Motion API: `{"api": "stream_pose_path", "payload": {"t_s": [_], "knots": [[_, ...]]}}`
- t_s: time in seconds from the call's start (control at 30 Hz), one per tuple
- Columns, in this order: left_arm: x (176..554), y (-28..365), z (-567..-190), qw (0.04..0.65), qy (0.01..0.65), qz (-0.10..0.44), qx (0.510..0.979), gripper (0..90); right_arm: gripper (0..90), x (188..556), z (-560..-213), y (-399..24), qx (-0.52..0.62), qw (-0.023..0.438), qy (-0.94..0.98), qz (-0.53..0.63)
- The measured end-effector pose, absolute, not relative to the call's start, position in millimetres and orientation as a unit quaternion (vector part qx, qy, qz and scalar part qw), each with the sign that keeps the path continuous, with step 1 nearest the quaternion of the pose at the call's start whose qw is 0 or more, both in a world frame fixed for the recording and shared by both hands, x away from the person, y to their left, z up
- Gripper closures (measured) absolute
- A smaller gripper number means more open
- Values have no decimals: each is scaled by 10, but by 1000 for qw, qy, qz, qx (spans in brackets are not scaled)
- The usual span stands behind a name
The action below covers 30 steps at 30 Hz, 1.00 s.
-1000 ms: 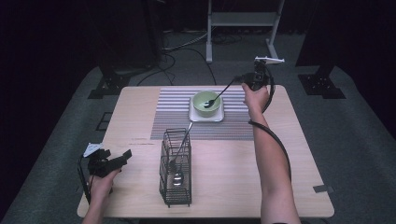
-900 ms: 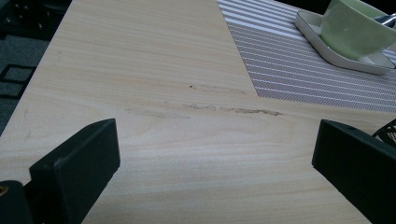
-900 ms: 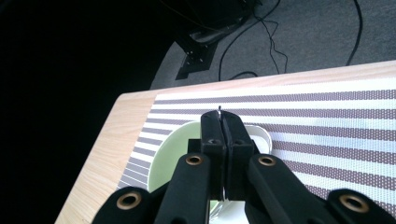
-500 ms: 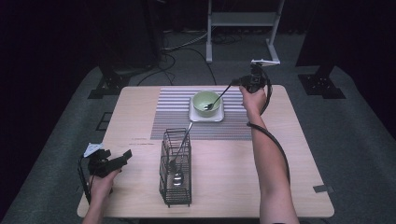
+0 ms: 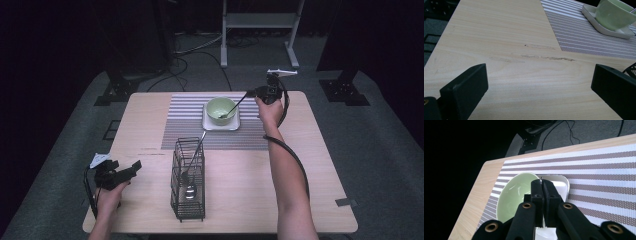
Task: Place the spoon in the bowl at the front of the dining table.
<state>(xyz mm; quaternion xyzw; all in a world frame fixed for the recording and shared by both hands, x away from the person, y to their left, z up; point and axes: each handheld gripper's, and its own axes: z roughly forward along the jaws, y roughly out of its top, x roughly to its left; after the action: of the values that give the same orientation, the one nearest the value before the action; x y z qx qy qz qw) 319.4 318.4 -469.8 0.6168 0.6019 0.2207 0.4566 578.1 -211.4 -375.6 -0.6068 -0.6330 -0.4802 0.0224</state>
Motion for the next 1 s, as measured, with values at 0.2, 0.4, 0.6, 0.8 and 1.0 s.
{"api": "stream_pose_path", "payload": {"t_s": [0.2,0.4,0.6,0.8,1.0], "knots": [[3196,3179,-4699,456,601,221,618,0,835,5763,-3769,-2146,-605,24,-637,-476],[3194,3166,-4696,455,600,220,621,0,768,5735,-3784,-2179,-604,35,-637,-479],[3191,3147,-4695,455,596,221,624,0,743,5679,-3788,-2189,-600,34,-646,-471],[3165,3156,-4692,454,597,223,622,0,720,5636,-3804,-2227,-601,39,-645,-471],[3160,3163,-4692,454,599,224,621,0,703,5588,-3829,-2262,-597,41,-646,-474]]}}
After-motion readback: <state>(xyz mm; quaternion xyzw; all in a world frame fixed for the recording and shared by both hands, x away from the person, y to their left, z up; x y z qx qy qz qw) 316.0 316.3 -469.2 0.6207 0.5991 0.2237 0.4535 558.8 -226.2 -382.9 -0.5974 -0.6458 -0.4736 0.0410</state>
